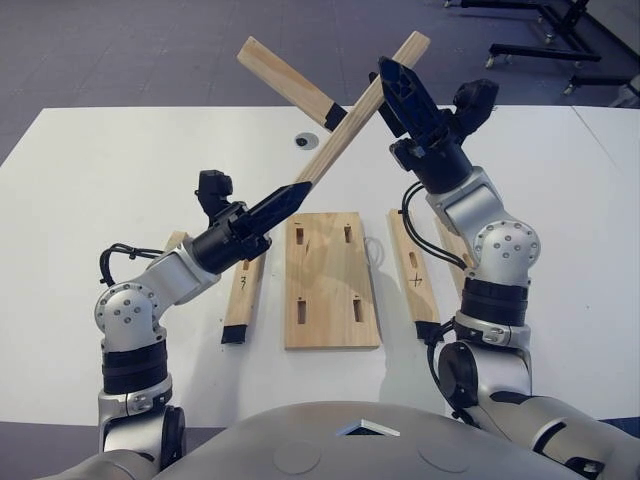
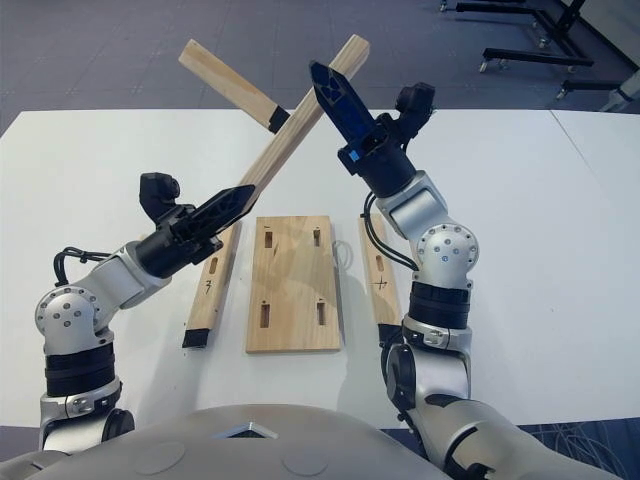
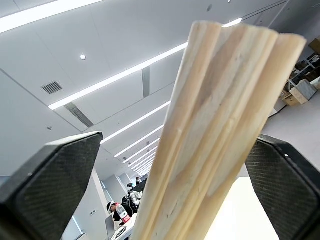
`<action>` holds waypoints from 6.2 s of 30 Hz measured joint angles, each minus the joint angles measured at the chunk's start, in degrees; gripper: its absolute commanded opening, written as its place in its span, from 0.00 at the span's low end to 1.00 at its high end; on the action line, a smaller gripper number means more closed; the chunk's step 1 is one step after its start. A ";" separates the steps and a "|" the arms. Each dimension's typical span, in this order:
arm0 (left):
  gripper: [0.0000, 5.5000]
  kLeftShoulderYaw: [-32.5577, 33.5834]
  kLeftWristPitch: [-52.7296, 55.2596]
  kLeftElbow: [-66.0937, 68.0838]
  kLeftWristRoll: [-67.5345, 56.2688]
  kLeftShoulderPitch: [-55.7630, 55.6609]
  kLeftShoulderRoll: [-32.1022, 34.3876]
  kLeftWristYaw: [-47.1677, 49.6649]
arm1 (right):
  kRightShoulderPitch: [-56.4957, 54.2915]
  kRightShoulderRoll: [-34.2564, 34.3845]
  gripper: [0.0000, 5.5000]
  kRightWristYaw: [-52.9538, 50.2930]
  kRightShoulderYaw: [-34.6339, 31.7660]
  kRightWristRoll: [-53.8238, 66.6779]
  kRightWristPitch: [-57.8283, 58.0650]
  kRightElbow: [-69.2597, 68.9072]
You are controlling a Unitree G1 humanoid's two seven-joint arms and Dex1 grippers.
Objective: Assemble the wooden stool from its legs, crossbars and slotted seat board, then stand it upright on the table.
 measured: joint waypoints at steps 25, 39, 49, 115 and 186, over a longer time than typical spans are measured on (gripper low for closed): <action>0.37 -2.35 -2.47 -3.87 -2.12 3.46 1.16 -0.11 | 0.02 -5.71 0.84 2.77 0.55 2.09 8.60 -0.53; 0.37 -3.24 -3.43 -4.63 -2.74 5.64 2.71 -0.15 | 1.78 -5.65 0.52 1.65 -1.38 5.50 10.21 -0.29; 0.37 -3.25 -3.63 -5.57 -3.14 5.91 3.86 -0.38 | 1.83 -6.69 0.41 1.38 -1.18 7.26 11.73 -0.28; 0.66 1.69 -8.65 2.65 20.34 10.54 12.70 -16.79 | -4.03 -23.38 0.38 45.66 11.31 -32.57 -21.61 12.45; 0.66 -5.58 -14.65 12.48 30.47 -1.07 5.51 -27.16 | -34.60 -22.04 0.38 63.23 30.39 -36.75 -39.11 64.57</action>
